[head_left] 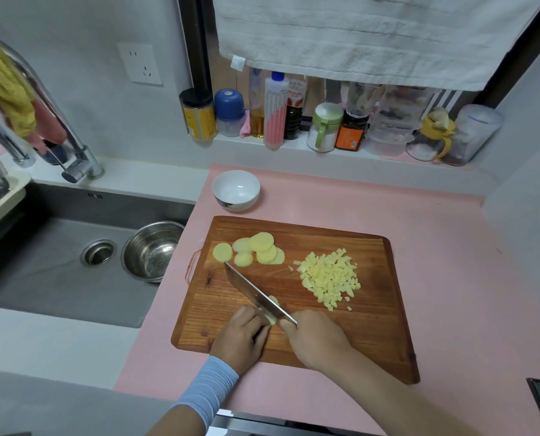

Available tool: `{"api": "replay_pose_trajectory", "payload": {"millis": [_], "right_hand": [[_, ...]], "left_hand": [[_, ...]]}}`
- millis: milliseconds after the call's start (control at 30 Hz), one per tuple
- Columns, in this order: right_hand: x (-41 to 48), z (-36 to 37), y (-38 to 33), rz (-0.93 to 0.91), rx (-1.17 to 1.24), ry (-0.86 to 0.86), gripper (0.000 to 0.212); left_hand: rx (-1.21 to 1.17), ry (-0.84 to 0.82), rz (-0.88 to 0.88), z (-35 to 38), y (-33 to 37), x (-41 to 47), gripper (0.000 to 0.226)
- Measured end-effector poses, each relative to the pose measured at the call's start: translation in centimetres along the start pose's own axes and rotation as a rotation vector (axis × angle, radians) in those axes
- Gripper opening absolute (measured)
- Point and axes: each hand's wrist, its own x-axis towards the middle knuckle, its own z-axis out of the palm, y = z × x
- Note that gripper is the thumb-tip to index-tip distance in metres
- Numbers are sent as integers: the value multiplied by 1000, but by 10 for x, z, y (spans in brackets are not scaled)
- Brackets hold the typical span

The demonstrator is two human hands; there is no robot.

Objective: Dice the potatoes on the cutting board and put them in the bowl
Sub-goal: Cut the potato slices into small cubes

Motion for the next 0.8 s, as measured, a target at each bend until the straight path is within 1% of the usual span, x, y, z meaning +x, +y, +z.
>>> {"api": "replay_pose_trajectory", "payload": {"millis": [233,533,667,800], "right_hand": [[-23,-2,2,-44,-34,60,43],[-23,1,18,9,13,-11,46],[-6,9,8,22,57,-18,46],[9,7,-5,21,58,-36,39]], "left_hand": [[14,23,2,0,2,0,7],[11,30,-9,4,-1,-3,6],[4,35,7,4,-2,-3,7],[0,38,7,6,-3,-3,8]]}}
